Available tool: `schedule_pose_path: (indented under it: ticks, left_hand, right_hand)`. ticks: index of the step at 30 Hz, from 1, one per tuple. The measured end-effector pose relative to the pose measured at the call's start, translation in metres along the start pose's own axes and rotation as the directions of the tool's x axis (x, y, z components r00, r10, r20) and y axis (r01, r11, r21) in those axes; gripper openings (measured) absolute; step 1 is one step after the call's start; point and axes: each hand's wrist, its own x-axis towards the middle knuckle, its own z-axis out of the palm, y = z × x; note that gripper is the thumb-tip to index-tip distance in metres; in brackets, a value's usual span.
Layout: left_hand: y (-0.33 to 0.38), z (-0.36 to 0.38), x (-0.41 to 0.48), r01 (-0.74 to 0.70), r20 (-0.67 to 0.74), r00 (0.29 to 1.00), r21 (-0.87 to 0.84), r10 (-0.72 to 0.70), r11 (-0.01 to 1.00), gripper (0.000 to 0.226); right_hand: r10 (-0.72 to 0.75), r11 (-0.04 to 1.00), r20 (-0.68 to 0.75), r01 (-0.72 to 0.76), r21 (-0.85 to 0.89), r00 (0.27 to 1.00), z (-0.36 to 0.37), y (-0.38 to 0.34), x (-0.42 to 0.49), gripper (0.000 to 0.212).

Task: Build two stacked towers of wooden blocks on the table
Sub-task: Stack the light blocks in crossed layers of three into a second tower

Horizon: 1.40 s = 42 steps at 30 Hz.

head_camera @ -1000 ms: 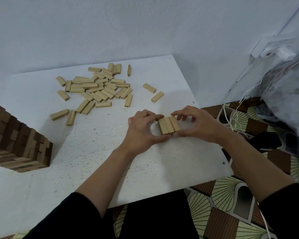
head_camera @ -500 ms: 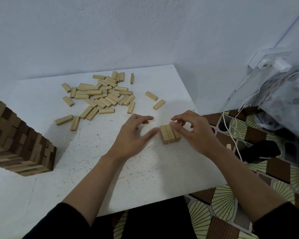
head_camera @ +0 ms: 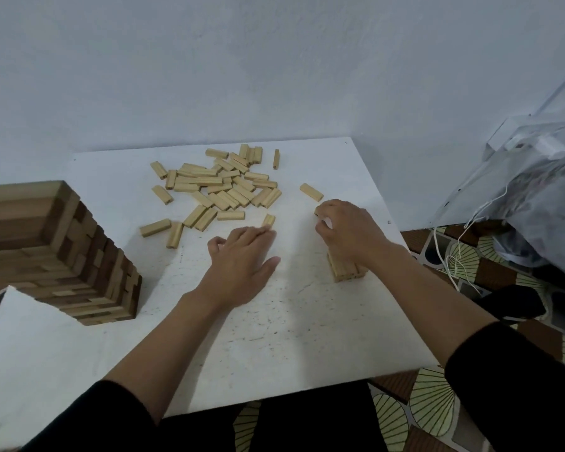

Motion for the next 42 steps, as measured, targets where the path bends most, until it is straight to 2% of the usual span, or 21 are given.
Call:
schedule_pose_path:
  ticks: [2, 8, 11, 14, 18, 22, 24, 27, 30, 33, 38, 42]
  left_hand:
    - [-0.004, -0.005, -0.021, 0.026, -0.001, 1.000, -0.042, -0.026, 0.999, 0.050]
    - [-0.023, -0.020, -0.079, 0.075, -0.039, 0.996, -0.129, -0.081, 0.989, 0.045]
    - [-0.024, -0.024, -0.101, 0.093, -0.058, 0.993, -0.166, -0.104, 0.982, 0.048]
    - [-0.023, -0.029, -0.123, 0.090, -0.092, 0.989, -0.266, -0.118, 0.960, 0.049]
    - [-0.028, -0.037, -0.138, 0.057, -0.141, 0.984, -0.344, -0.112, 0.937, 0.045]
    - [-0.029, -0.045, -0.143, 0.021, -0.146, 0.985, -0.405, -0.088, 0.914, 0.034]
    - [-0.033, -0.044, -0.146, -0.011, -0.151, 0.987, -0.407, -0.056, 0.913, 0.031]
    - [-0.039, -0.037, -0.150, 0.003, -0.134, 0.989, -0.389, -0.060, 0.921, 0.035]
    - [-0.040, -0.031, -0.153, 0.007, -0.141, 0.988, -0.351, -0.061, 0.936, 0.034]
    - [-0.039, -0.031, -0.152, 0.009, -0.149, 0.987, -0.347, -0.065, 0.938, 0.034]
    - [-0.042, -0.031, -0.150, -0.003, -0.148, 0.988, -0.347, -0.051, 0.938, 0.032]
    - [-0.043, -0.032, -0.150, -0.010, -0.146, 0.988, -0.334, -0.041, 0.942, 0.031]
  right_hand:
    - [0.018, 0.998, 0.077, -0.013, -0.067, 0.997, 0.000, -0.007, 0.006, 0.023]
    - [-0.037, 0.998, 0.098, 0.042, -0.050, 0.995, 0.003, -0.041, -0.002, 0.022]
    - [-0.102, 0.995, 0.119, 0.101, 0.010, 0.988, 0.014, -0.062, -0.018, 0.030]
    - [-0.213, 0.976, 0.134, 0.204, 0.075, 0.968, 0.029, -0.086, -0.044, 0.029]
    - [-0.334, 0.924, 0.065, 0.313, 0.221, 0.940, 0.053, -0.108, -0.069, 0.037]
    - [-0.434, 0.861, 0.061, 0.393, 0.322, 0.899, 0.068, -0.122, -0.083, 0.040]
    - [-0.430, 0.828, 0.028, 0.382, 0.410, 0.903, 0.069, -0.125, -0.083, 0.036]
    - [-0.335, 0.813, -0.105, 0.344, 0.470, 0.936, 0.065, -0.128, -0.069, 0.025]
    - [-0.252, 0.883, -0.181, 0.303, 0.359, 0.950, 0.059, -0.130, -0.036, 0.032]
    - [-0.204, 0.962, -0.087, 0.216, 0.166, 0.975, 0.056, -0.129, 0.002, 0.048]
    - [-0.198, 0.978, 0.036, 0.200, -0.063, 0.980, 0.064, -0.133, 0.026, 0.046]
    - [-0.198, 0.970, -0.039, 0.190, -0.150, 0.979, 0.076, -0.135, 0.014, 0.044]
